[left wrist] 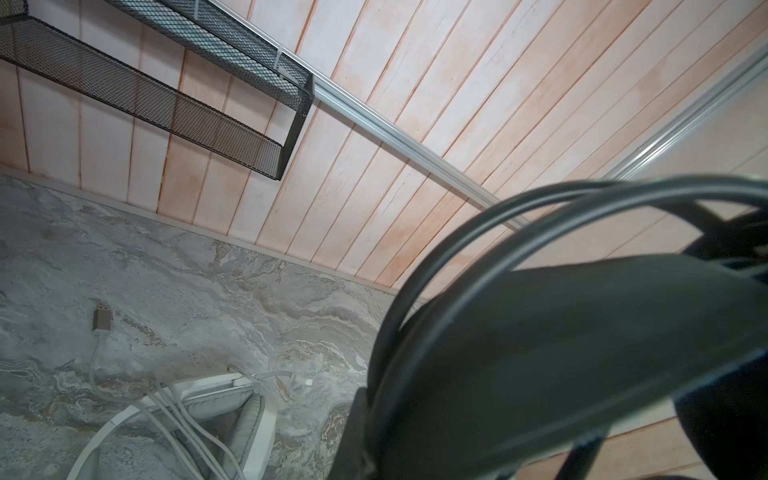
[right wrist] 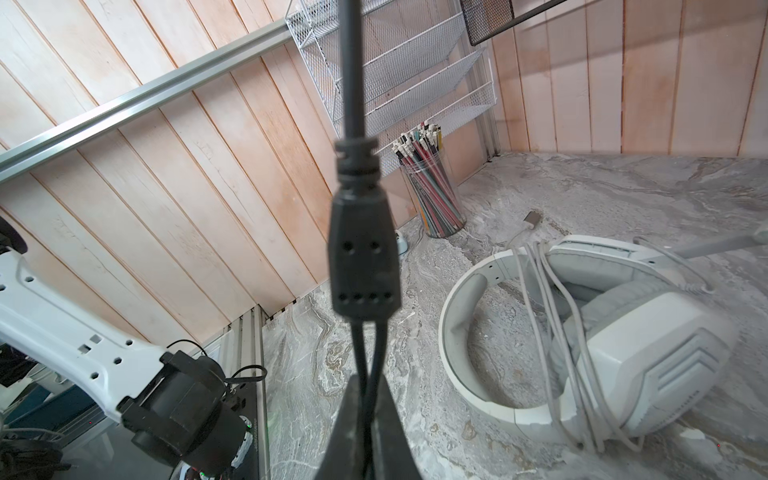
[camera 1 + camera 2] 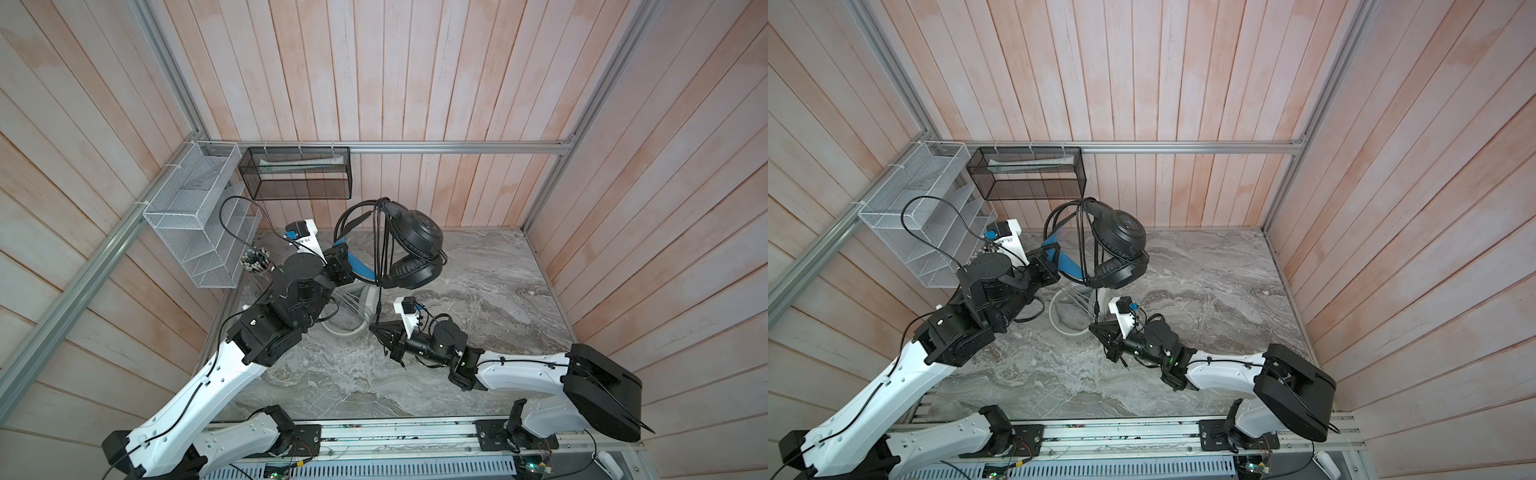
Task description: Wrap the headphones
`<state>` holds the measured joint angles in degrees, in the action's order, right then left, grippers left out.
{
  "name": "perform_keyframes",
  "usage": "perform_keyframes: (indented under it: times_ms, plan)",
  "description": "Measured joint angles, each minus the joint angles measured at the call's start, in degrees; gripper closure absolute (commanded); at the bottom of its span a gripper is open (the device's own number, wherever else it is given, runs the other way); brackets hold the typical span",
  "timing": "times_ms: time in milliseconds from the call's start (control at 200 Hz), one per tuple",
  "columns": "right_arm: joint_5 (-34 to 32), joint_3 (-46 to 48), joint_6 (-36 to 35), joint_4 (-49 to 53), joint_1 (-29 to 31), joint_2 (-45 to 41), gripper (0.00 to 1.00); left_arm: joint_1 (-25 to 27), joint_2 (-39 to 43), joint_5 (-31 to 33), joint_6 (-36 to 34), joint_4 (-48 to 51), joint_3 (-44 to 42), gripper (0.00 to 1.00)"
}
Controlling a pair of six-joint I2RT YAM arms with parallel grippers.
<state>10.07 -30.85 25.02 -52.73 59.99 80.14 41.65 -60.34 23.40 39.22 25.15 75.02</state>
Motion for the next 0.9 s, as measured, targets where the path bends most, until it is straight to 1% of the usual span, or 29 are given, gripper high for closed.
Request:
perform_keyframes:
  times_ms: [230, 475, 660, 900]
  plan:
    - [-0.9, -1.1, -1.0, 2.4, 0.6, 0.0, 1.0, -3.6, -1.9, -1.4, 3.1, 1.6, 0.5, 1.0]
    - [-0.8, -3.9, -2.0, 8.1, 1.9, -0.5, 1.0, -5.5, -3.8, -0.9, 4.2, 1.7, 0.4, 1.0]
    - [-1.6, -6.8, -4.7, 16.0, 3.8, -2.7, 1.0, -7.3, -4.8, -0.2, 3.7, 1.8, -0.9, 1.0]
    - [-4.2, -9.6, -9.3, 27.1, 7.5, -6.6, 1.0, -7.8, -7.4, 4.2, 0.1, 1.9, -5.2, 1.0]
